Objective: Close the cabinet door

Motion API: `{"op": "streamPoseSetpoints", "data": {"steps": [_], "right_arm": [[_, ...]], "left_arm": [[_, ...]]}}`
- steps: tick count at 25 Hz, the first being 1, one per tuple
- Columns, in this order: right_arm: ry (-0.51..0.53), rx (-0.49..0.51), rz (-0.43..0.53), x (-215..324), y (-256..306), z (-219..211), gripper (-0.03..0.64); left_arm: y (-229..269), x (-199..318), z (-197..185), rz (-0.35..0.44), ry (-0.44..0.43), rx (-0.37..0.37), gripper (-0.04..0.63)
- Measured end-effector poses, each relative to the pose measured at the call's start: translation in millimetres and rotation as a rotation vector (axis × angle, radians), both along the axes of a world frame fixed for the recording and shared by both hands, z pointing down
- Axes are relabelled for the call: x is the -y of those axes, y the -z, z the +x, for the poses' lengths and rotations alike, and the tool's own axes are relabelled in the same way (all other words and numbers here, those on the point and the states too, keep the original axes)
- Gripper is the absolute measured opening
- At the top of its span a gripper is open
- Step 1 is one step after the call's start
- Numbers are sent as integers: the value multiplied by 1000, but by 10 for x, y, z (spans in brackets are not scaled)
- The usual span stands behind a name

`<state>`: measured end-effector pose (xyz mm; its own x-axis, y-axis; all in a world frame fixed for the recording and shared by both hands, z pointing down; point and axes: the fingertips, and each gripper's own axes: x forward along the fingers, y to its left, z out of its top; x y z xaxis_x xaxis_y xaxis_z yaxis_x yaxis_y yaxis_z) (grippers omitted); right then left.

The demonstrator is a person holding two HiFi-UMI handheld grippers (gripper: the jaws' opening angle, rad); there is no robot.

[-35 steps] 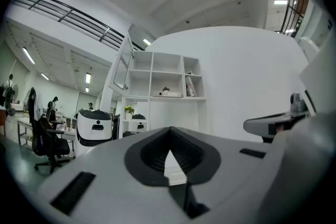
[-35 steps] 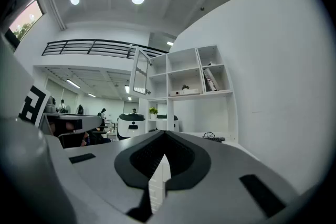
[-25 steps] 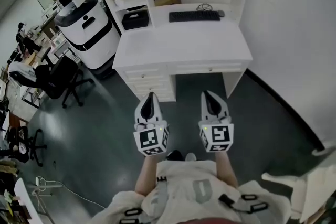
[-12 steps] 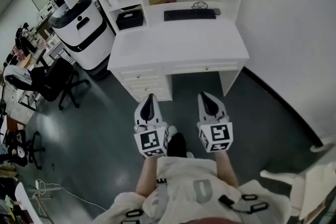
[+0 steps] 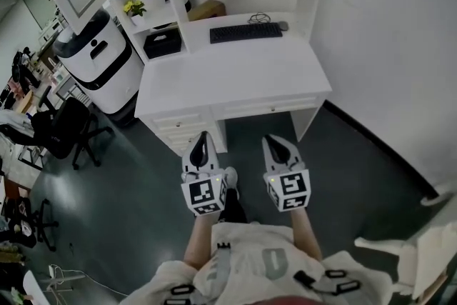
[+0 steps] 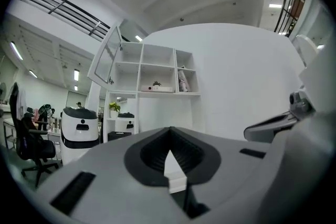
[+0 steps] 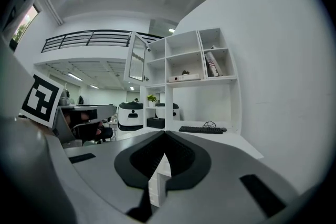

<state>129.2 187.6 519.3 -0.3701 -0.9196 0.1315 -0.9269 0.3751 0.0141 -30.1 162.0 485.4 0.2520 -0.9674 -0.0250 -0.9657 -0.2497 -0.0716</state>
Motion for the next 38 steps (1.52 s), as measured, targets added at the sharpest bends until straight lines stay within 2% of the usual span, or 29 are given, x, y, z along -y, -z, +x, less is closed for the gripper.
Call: {"op": "streamPoseSetpoints", "data": {"steps": [5,10,16,18,25,32,38], "right_arm": [[-37,24,-14,400,-95,28,5],[-78,-6,-38,972,41,-20,5],[-119,23,14,1776,351,-126,5],[-138,44,30,2053,444,-173,5],[-183,47,39,2867,440,-273,5],[-173,79,49,3355,452,-442,5],[-129,82,64,3699,582,-486,5]], "left_arm": [[-123,493,-10,-47,-12,-35,5],[40,1123,-4,-28,-47,-88,5],[389,1869,33,29,-110,-80,5],[445,2131,-31,45,-116,-54,5],[422,2973,-341,23,-117,-61,5],[351,3406,-534,2,-114,-61,5],[328,3621,-463,-18,-99,-66,5]]}}
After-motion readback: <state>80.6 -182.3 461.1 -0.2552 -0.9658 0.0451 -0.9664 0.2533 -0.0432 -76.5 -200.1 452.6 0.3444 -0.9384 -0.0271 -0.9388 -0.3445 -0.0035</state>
